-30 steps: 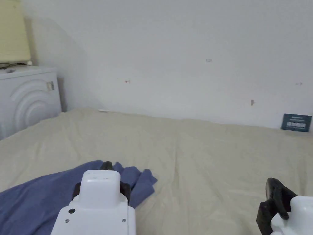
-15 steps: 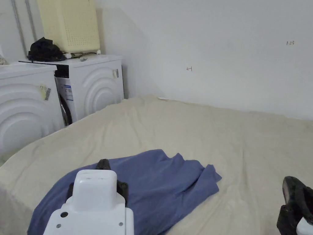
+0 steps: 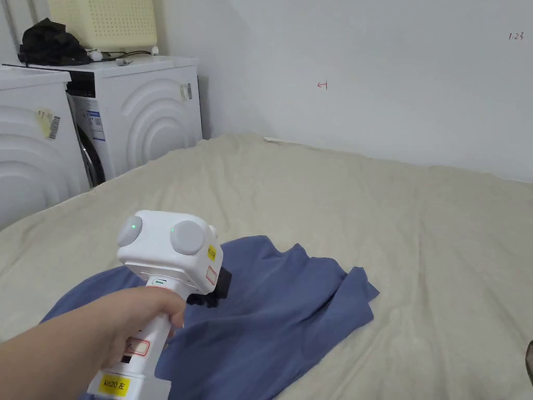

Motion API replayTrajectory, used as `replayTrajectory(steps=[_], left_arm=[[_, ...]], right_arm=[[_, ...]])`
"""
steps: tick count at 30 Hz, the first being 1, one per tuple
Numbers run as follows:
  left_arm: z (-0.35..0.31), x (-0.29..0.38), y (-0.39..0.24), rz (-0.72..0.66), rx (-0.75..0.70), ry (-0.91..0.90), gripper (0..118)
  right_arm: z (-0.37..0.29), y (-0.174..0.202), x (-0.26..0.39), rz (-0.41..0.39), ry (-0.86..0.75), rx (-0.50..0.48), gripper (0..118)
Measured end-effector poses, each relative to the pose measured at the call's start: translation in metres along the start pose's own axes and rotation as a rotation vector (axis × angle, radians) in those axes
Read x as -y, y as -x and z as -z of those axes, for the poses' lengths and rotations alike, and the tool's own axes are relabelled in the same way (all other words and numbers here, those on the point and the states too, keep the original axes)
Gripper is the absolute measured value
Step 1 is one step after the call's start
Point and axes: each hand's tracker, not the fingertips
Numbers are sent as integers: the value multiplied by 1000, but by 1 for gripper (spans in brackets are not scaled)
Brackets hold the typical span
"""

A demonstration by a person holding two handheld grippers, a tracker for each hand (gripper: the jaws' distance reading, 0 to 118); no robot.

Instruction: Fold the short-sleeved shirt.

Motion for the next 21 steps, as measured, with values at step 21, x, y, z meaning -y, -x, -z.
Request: replayTrajectory(steps=[21], left_arm=[[65,31,-17,49,101,59,104]], right_arm=[[12,-22,29,100,141,29,0]])
